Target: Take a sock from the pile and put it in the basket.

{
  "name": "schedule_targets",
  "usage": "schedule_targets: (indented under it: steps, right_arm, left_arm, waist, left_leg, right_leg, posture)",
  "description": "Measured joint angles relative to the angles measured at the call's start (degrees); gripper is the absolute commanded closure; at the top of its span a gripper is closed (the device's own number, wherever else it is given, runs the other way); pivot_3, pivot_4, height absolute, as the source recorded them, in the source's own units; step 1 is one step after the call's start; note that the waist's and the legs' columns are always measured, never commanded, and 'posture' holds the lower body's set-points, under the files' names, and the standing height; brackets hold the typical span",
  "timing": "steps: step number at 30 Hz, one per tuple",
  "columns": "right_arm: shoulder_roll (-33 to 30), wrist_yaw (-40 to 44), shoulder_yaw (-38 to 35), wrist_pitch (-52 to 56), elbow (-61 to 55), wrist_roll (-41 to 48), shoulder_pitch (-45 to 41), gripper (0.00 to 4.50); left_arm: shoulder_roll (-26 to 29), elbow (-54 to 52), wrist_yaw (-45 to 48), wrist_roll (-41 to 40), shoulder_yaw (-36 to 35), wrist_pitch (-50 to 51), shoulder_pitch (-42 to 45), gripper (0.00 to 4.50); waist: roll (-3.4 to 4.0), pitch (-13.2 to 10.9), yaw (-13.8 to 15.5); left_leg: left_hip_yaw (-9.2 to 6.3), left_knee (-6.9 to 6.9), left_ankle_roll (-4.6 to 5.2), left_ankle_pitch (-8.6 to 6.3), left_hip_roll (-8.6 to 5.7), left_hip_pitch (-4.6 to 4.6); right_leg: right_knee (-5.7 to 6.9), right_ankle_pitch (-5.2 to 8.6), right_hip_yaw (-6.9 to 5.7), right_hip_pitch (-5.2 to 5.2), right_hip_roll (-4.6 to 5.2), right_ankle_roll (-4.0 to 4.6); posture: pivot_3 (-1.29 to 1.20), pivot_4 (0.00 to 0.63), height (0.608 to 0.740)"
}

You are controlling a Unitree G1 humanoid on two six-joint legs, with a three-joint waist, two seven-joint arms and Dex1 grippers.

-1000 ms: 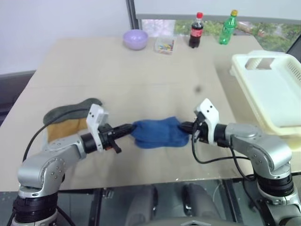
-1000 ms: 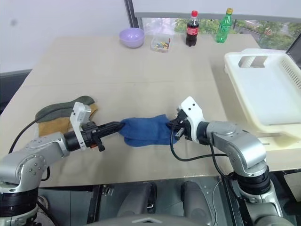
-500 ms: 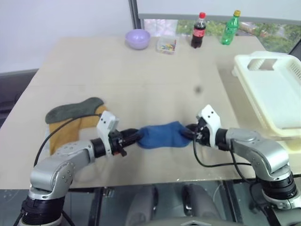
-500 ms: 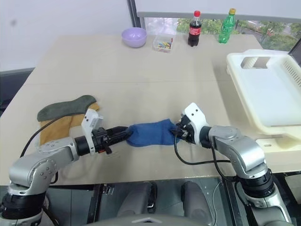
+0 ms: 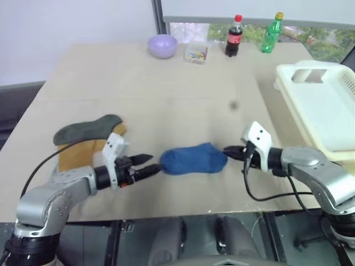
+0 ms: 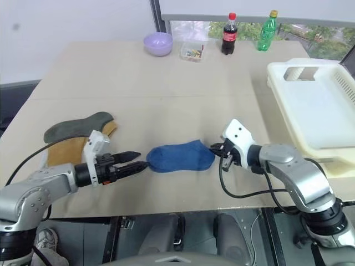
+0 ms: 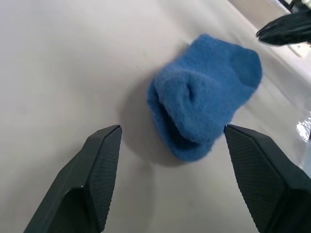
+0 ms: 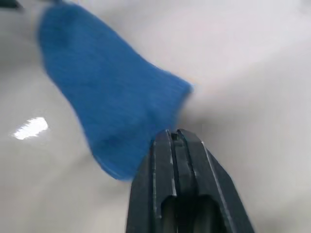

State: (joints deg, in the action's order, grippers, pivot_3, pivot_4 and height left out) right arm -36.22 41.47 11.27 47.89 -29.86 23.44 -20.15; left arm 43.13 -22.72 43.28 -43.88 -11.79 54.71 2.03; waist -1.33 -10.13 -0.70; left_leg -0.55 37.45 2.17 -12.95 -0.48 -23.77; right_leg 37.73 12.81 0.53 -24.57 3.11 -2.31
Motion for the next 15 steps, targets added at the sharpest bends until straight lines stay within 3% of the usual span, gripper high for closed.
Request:
schedule_targets:
  steps: [8,15]
  right_arm:
    - [5.04,4.12,13.24,-11.5,15.28,-8.69,-3.55,4.45]
    - [6.19,6.72,14.32,-16.86,19.76,-11.65,-5.05,4.45]
  left_arm:
    - [-4.73,0.1,-3.79,0.07,6.81,3.43,4.8,0.91]
    - [-9.24,0.2,-2.87,-0.82,10.04,2.09,9.65,0.91]
  waist:
    - [-0.04,0.03,0.16]
    - [-0.27,0.22,0.0]
  left_leg:
    - [-0.01,0.0,0.0,0.0,-0.03,0.0]
    - [-0.03,0.01,-0.02,0.01,0.06,0.16]
  right_leg:
    - [0.02,-0.04,0.0,0.01,0.01,-0.03]
    - [0.1,-0.04,0.0,0.1,-0.04,0.0]
  posture:
    - [0.0,0.15,0.74]
    - [0.0,0.15,0.74]
